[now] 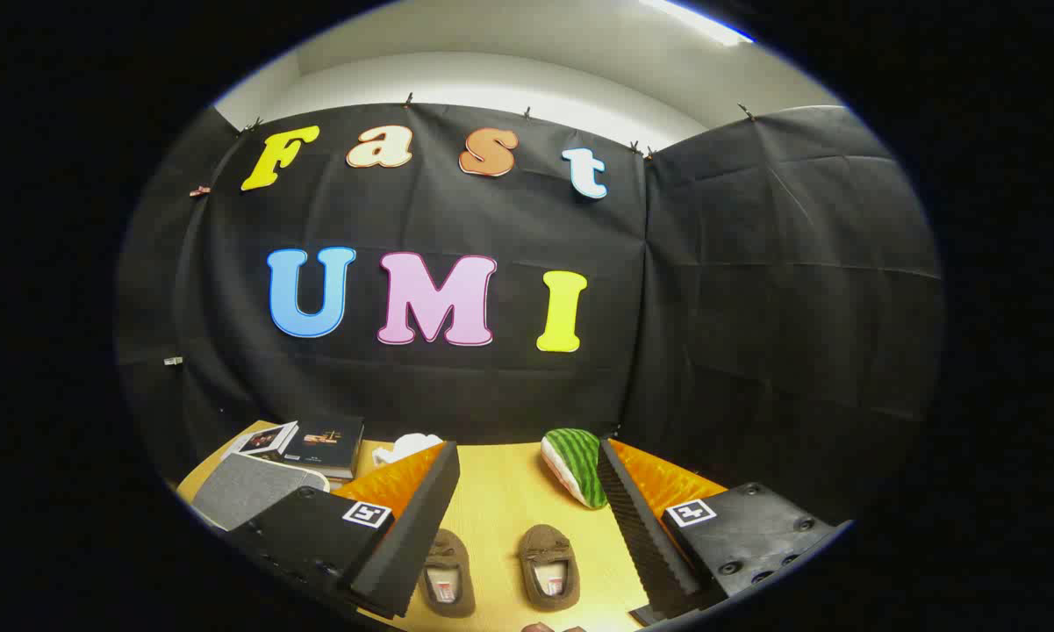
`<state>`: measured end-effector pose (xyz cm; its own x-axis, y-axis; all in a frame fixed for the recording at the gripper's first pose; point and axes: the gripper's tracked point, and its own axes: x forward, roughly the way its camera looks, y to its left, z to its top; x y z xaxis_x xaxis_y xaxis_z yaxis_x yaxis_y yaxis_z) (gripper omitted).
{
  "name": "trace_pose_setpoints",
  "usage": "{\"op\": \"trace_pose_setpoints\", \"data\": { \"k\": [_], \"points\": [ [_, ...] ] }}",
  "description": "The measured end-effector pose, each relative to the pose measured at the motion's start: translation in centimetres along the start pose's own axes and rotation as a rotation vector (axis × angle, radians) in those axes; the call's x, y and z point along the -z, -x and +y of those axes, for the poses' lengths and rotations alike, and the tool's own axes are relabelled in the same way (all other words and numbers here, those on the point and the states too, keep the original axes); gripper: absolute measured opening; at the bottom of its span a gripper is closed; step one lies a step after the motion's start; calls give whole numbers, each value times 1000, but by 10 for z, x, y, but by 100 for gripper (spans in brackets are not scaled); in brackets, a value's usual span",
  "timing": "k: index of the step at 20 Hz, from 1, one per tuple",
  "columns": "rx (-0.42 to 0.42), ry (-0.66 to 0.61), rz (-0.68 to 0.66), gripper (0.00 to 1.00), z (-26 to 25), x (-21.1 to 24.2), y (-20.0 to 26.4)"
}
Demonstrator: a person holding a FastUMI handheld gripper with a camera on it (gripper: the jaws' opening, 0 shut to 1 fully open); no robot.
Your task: Open the storage box then place both shoes into the box .Put the left shoe in first, then the right shoe, with the right side of both shoes facing outward in a uniform manner.
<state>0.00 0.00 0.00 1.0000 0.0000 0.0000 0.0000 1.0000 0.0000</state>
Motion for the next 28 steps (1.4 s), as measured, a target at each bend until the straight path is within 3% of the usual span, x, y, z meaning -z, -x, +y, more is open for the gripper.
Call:
{"op": "trace_pose_setpoints", "data": {
  "k": [4, 15, 28],
  "points": [
    [-24, 39, -4, 97, 2, 10, -12],
    [-117, -38, 51, 97, 34, 26, -19],
    [-148, -71, 65, 97, 46, 21, -23]
  ]
}}
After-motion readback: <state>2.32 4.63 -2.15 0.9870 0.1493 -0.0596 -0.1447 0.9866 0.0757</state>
